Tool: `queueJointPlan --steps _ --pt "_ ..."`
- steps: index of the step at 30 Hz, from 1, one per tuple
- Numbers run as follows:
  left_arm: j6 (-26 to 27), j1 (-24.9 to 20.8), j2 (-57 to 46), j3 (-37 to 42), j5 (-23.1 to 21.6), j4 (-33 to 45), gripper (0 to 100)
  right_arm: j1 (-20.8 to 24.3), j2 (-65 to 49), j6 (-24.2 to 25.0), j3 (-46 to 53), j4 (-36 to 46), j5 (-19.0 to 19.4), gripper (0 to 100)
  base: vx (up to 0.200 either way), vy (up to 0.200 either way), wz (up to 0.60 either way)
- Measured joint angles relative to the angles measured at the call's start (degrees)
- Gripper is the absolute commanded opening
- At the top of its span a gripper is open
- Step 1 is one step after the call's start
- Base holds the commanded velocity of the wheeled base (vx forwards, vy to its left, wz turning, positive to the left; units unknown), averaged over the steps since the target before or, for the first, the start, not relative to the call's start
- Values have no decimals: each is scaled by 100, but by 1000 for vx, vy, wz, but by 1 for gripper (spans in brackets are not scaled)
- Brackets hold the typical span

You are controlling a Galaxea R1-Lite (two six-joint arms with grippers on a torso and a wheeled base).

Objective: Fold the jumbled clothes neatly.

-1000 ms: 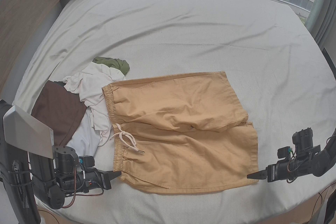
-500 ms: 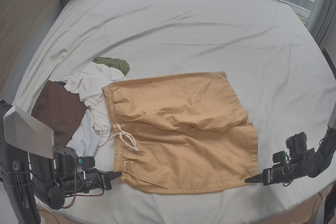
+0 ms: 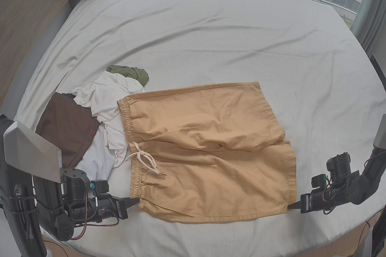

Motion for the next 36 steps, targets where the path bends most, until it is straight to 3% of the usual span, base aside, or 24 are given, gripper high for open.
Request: queueJointPlan --steps 11,18,23,29,36 --pt "-26 121 -472 325 -55 607 0 182 -268 -71 128 288 5 0 0 0 0" --pt "265 221 -629 339 -51 1150 0 201 -463 -169 160 407 0 0 0 0 0" --pt "276 229 -709 339 -110 884 0 212 -621 -180 124 279 54 0 0 0 0" --pt "60 195 -742 339 -121 57 0 222 -866 -128 83 -178 401 0 0 0 0" --pt "-285 118 -889 185 -121 2 0 223 -1053 112 -35 -991 536 0 0 0 0"
